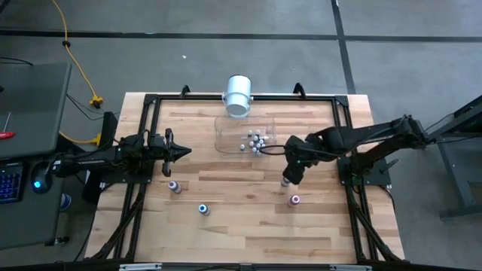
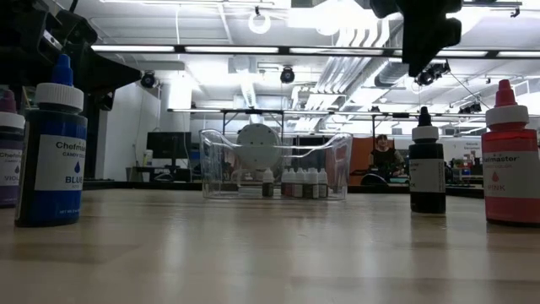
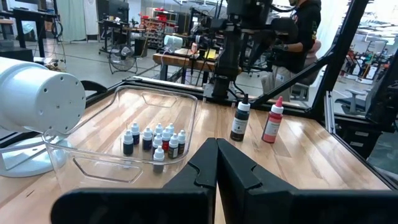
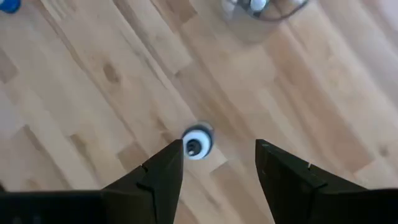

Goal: Pick & Place food coloring
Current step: Put the large black food coloring bottle into the transparent bin

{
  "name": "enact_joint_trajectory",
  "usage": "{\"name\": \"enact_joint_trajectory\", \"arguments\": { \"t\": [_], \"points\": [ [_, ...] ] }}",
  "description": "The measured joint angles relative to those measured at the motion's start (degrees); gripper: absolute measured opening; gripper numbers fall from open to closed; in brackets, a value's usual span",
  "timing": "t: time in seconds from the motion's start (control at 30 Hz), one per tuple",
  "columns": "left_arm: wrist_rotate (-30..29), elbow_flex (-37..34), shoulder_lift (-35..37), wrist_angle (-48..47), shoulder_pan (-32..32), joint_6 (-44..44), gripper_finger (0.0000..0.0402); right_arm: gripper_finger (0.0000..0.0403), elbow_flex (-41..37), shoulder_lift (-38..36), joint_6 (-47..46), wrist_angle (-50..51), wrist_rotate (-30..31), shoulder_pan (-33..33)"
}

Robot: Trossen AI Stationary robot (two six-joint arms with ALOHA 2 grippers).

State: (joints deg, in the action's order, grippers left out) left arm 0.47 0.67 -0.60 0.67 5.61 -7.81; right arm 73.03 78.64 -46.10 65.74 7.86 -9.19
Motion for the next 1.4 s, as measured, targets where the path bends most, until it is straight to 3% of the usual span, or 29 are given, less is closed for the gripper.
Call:
{"name": "enact_joint_trajectory", "arguments": {
  "t": [0.13,0.43,1.1,1.4],
  "points": [
    [0.00,0.00,-0.02,0.00,0.02,-0.01,0.0001,0.0189,-0.02,1.16,-5.03,-0.69,-1.46,-0.30],
    [0.00,0.00,0.00,0.00,-0.01,0.02,0.0001,0.0189,-0.02,4.86,-7.04,-4.03,-4.39,-0.66],
    [0.00,0.00,-0.01,0.00,-0.01,0.01,0.0001,0.0189,-1.30,6.98,-11.03,0.47,-6.93,1.04],
    [0.00,0.00,-0.01,0.00,0.01,0.00,0.0001,0.0189,-6.29,6.99,-15.30,-7.92,-7.82,0.15]
  ]
}}
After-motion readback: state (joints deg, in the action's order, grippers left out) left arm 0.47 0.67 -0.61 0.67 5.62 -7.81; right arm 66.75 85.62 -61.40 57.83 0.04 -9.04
